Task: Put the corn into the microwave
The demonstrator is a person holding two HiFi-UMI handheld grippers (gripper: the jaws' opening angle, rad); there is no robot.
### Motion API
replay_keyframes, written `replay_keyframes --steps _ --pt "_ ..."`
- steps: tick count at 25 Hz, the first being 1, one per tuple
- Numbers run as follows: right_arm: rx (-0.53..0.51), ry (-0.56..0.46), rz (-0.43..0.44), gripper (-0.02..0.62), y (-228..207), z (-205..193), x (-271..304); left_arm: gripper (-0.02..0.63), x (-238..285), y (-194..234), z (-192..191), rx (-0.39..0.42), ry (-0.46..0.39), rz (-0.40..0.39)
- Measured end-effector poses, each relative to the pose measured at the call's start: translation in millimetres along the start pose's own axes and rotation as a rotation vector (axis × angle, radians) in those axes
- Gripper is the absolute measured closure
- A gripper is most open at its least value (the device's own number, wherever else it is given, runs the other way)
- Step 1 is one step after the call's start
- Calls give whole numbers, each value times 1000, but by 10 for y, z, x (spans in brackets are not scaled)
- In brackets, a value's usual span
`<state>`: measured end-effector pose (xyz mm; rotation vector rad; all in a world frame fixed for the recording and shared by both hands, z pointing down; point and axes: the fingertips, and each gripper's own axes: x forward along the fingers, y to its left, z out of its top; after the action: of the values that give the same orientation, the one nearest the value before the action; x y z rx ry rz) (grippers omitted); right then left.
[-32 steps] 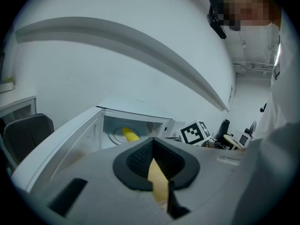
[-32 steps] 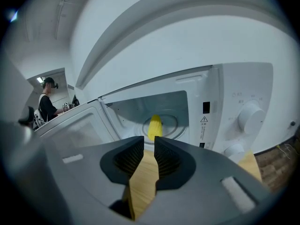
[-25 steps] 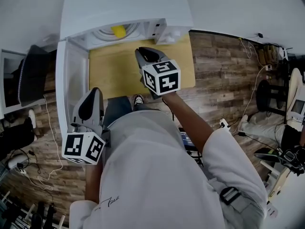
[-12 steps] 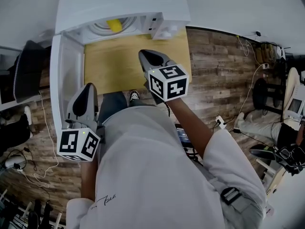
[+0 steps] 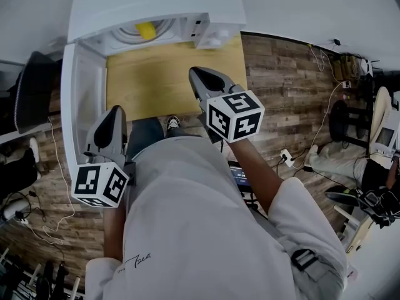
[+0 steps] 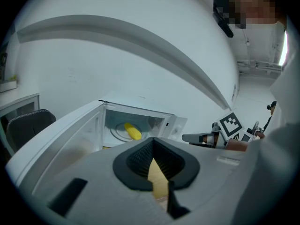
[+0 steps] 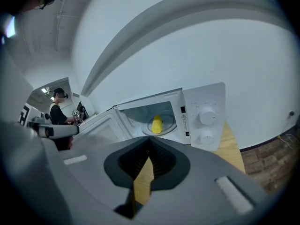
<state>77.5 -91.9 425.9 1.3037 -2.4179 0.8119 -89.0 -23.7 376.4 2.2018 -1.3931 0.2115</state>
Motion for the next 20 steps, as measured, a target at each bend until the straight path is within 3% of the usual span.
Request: replay_keyframes --steps 15,20 --pt "14 -50 -1 583 207 8 -363 617 -134 134 -11 -4 5 54" --pt "11 -48 -3 584 252 32 -472 617 -246 221 -6 -41 1 80"
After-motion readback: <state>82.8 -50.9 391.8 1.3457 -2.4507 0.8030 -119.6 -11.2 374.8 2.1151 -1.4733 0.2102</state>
